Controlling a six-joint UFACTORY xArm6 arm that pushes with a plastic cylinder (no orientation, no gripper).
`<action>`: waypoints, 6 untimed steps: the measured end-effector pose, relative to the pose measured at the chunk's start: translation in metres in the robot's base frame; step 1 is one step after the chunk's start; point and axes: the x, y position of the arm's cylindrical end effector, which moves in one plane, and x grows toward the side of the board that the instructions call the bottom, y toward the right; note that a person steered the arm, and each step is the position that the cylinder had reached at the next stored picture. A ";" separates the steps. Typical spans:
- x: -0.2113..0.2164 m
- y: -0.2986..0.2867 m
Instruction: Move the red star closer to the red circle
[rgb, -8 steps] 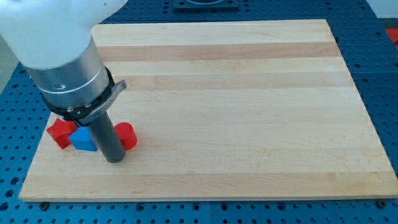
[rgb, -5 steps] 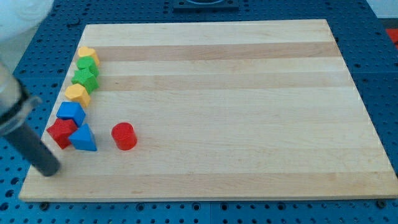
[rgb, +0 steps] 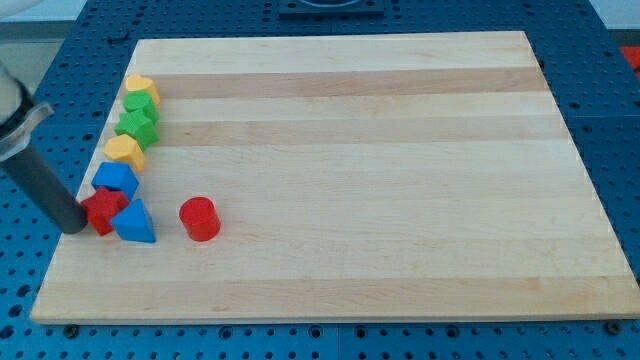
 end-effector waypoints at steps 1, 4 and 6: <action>-0.004 0.005; -0.011 0.056; -0.012 0.090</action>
